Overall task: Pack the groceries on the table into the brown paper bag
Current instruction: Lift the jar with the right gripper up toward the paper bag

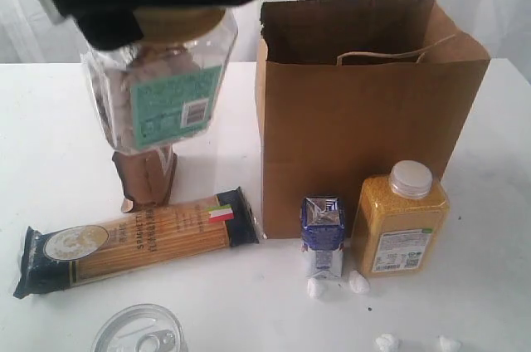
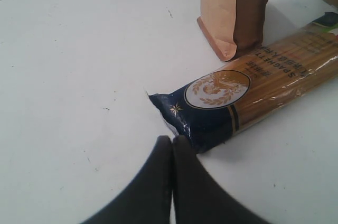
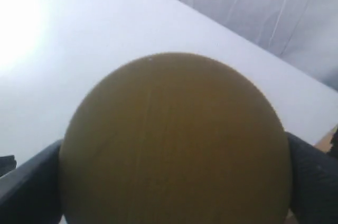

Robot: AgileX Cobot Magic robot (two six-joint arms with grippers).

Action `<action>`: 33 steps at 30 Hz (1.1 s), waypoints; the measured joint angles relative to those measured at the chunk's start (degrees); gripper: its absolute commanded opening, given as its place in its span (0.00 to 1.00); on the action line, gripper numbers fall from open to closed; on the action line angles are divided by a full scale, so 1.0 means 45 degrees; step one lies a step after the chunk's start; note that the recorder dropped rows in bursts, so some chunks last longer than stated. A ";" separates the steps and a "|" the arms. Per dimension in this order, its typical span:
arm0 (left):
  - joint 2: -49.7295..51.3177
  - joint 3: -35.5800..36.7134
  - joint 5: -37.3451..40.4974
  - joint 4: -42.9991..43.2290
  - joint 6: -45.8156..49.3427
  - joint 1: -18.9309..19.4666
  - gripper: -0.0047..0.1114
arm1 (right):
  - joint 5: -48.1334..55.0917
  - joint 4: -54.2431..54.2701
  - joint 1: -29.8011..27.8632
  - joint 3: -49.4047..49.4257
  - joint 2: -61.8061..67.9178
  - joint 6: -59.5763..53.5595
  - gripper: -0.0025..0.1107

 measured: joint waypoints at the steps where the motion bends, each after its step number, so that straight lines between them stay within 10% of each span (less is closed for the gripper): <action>1: 0.0000 0.0000 0.0000 0.0000 0.0000 0.0000 0.04 | -0.0024 -0.0223 0.0044 -0.0097 -0.0121 0.0000 0.02; 20: 0.0000 0.0000 0.0000 0.0000 0.0000 0.0000 0.04 | 0.2083 -0.6524 -0.0026 -0.0631 -0.3181 0.1741 0.02; 33: 0.0000 0.0000 0.0000 0.0000 0.0000 0.0000 0.04 | -0.0409 -0.7435 -0.3832 0.0862 -0.2993 0.5165 0.02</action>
